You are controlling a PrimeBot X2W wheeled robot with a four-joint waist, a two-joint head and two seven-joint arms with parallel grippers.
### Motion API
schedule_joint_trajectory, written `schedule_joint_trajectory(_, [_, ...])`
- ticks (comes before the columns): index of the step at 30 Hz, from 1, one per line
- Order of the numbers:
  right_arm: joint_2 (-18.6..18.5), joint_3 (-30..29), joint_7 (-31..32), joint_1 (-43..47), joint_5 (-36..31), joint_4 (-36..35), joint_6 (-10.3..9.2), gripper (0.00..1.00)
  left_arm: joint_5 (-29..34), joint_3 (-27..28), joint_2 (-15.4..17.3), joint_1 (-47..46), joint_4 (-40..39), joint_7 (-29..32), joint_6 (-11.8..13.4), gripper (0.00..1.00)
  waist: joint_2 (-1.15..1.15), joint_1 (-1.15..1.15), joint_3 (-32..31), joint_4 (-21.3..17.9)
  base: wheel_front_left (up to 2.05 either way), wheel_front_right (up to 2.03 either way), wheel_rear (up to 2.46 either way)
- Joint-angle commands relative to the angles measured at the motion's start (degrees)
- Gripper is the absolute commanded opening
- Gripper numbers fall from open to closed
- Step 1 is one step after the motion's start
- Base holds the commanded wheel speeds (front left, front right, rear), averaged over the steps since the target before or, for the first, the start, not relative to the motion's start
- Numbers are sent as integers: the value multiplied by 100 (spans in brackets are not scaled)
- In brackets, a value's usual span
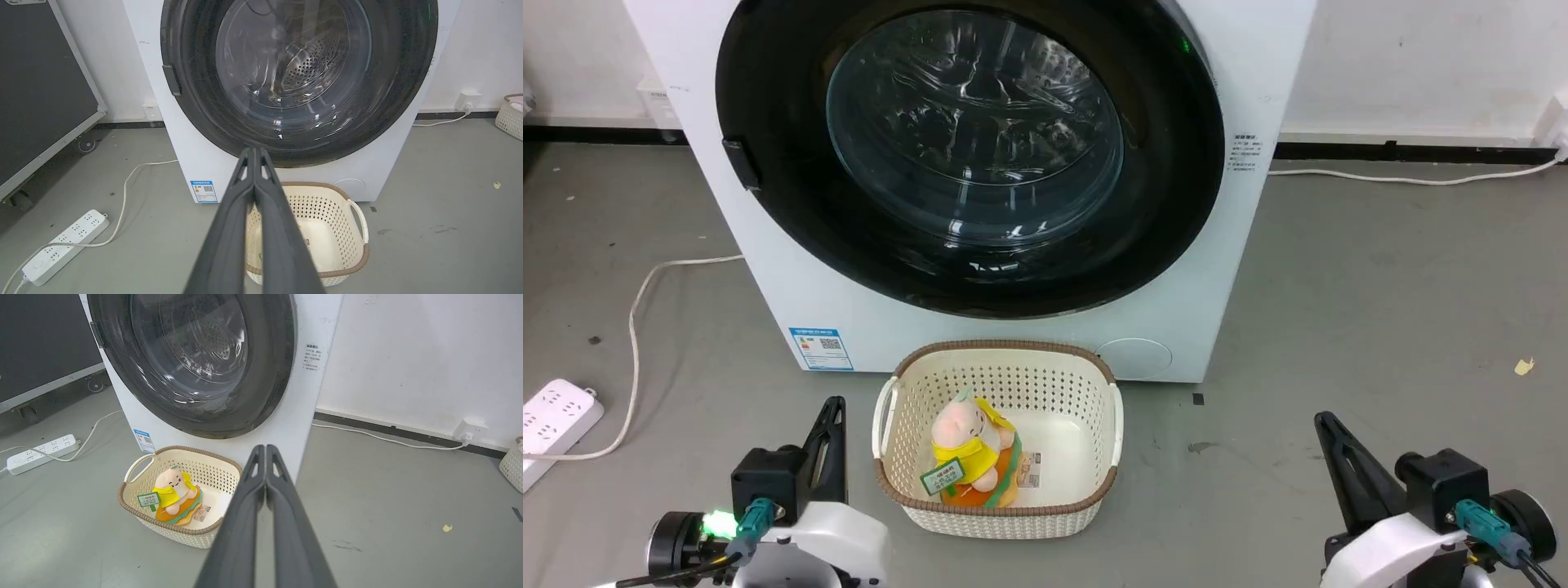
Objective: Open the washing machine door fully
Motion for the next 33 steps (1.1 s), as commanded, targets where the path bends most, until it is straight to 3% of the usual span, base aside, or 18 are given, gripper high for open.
schedule_joint_trajectory(1, [26,-4,3,-68,-43,-29,-4,0,15,-5,4,100,-21,3,16,0,0,0,0,0,0,0,0])
schedule_joint_trajectory(29, [26,-4,3,-68,-43,-29,-4,0,15,-5,4,100,-21,3,16,0,0,0,0,0,0,0,0])
schedule_joint_trajectory(30, [0,0,-1,0,1,0,0,100,0,-1,0,1,0,1,0,100,0,0,0,0,0,0,0])
schedule_joint_trajectory(32, [-1,2,-2,2,5,1,0,100,-1,-1,0,-2,1,-2,-2,100,0,0,0,0,0,0,0])
schedule_joint_trajectory(33, [-1,3,-2,2,4,1,0,0,-1,-1,0,-3,3,-2,-2,0,0,0,0,0,0,0,0])
